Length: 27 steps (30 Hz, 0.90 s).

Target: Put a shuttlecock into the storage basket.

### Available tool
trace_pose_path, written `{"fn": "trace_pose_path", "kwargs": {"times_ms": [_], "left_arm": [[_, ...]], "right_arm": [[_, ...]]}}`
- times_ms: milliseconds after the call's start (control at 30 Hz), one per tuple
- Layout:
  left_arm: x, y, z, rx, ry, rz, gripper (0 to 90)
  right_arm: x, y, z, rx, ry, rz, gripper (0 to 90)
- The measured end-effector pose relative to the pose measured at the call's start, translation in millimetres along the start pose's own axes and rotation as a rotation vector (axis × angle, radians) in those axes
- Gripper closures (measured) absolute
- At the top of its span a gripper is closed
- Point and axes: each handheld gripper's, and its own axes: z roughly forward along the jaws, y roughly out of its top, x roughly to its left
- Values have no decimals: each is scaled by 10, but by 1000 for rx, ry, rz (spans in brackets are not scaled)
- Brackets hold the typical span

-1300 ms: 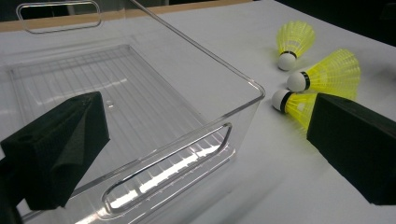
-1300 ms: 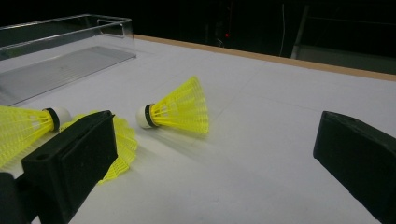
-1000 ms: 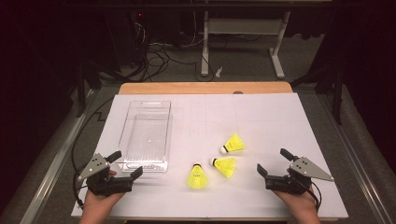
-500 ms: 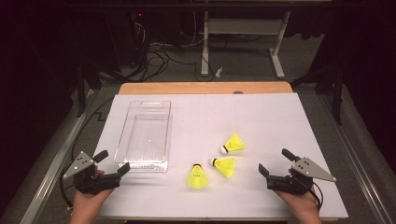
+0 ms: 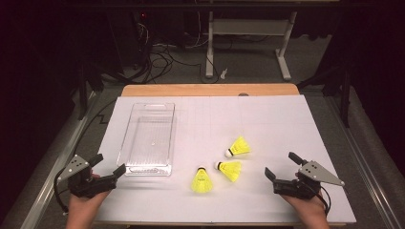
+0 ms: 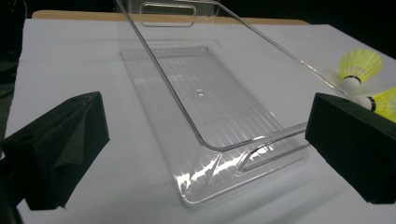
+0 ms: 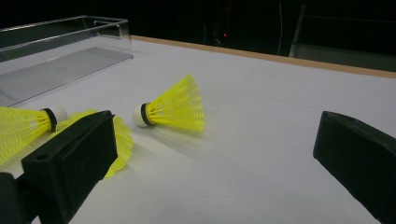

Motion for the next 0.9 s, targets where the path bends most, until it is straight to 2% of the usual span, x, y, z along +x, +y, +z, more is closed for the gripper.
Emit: {"fn": "trace_pose_path", "kwargs": {"times_ms": [133, 300, 900], "left_arm": [[6, 0, 11, 38, 1, 7, 7], [23, -17, 51, 85, -30, -7, 7], [-38, -84, 237, 267, -53, 41, 8]], "right_arm": [[0, -1, -1, 1, 0, -2, 2], [-1, 1, 0, 1, 0, -2, 2], [16, -1, 11, 6, 8, -9, 2]]}}
